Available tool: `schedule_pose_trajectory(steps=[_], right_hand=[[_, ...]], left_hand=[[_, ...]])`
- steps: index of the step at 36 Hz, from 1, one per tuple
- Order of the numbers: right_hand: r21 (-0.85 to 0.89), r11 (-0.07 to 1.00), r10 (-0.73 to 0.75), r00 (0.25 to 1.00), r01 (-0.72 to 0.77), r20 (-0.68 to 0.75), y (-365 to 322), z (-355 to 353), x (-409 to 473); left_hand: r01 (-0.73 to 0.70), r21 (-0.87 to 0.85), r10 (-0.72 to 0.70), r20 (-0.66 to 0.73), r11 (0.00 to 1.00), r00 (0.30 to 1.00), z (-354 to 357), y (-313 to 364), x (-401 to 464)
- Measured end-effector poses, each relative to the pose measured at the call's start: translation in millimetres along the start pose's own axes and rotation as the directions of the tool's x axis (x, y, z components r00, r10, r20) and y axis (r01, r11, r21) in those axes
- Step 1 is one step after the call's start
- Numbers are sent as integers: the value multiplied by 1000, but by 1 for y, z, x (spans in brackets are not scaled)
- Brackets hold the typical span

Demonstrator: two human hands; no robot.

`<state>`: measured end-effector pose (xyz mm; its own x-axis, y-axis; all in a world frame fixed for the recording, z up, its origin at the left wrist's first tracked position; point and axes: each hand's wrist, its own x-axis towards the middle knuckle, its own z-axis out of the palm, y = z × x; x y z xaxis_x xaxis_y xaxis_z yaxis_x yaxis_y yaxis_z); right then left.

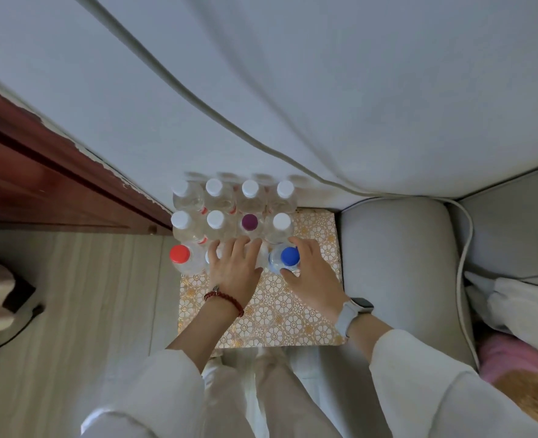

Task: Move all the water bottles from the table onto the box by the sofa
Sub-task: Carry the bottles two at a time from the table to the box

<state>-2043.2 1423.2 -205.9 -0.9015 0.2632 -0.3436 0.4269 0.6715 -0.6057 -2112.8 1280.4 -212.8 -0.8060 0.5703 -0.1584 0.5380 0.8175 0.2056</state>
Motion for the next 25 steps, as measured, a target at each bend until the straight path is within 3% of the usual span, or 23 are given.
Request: schedule_pose_trajectory(steps=[7,15,20,25], right_hand=[[-21,985,-169,955,168,-244,-33,-17,-14],[76,940,-339,937,333,81,-149,23,-44],[43,886,-455,849,462,270,-252,92,-110],[104,781,-601,696,616,393,-354,195,-226]], left_hand=[[137,-217,-173,-154,966,973,-28,-15,-37],[355,-347,-434,-183,868,882,-84,-96,-124],[516,-367,-622,-286,774,729,-125,-171,-256],[635,-460,-783,-398,621,478,-145,-235,-462]])
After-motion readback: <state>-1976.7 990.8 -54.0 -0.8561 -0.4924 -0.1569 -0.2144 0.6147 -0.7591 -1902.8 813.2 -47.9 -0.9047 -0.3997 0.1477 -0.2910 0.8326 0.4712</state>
